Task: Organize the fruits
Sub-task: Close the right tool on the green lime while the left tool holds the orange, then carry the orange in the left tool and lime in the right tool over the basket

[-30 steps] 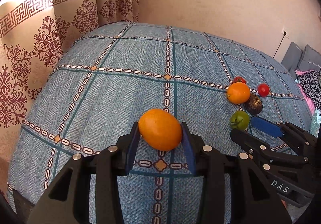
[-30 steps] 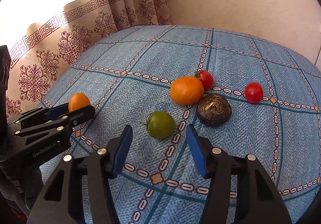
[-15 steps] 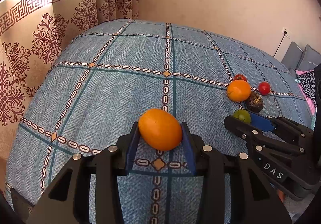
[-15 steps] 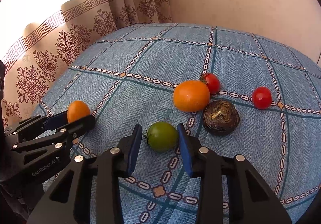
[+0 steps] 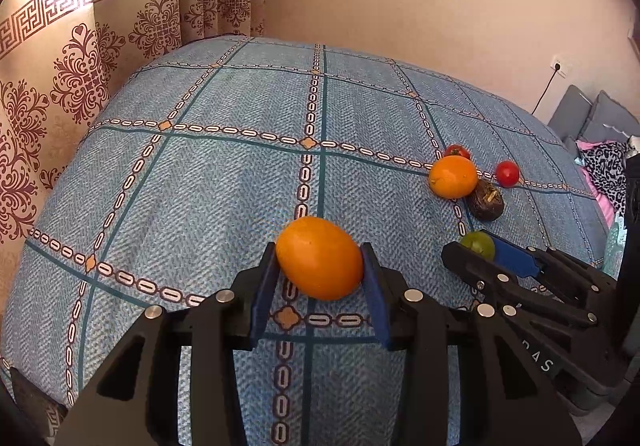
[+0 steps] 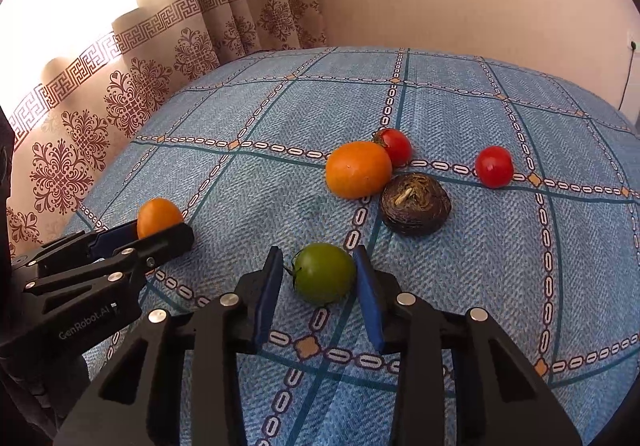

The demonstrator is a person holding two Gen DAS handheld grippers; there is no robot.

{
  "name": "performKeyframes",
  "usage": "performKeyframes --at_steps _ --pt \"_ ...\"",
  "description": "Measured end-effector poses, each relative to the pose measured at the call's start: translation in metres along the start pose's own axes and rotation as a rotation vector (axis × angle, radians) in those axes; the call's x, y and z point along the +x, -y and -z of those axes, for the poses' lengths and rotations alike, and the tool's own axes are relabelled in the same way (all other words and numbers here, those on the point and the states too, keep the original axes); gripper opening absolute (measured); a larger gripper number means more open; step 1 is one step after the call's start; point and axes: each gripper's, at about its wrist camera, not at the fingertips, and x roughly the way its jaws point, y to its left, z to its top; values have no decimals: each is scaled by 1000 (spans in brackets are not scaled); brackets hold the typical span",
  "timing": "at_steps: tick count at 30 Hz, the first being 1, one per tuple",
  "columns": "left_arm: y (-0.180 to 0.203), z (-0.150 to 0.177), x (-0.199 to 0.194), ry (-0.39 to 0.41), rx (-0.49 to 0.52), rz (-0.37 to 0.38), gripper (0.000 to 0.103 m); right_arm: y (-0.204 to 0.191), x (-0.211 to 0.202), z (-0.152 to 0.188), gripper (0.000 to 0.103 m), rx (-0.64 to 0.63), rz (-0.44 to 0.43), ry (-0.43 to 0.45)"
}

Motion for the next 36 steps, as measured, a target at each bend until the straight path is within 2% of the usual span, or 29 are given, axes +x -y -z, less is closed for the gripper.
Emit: performKeyframes --at_steps 4,17,21,28,36 --pt "2 1 -1 -6 -3 27 42 7 -5 6 36 50 18 8" --pt "12 6 4 1 45 -5 42 28 -21 19 36 186 69 69" --pt "16 8 2 11 69 -22 42 29 -25 21 36 193 77 91" --pt "20 8 -1 15 84 -7 42 29 -27 21 36 198 72 98" --pt "23 6 -20 68 98 -46 42 30 -39 30 36 199 55 114"
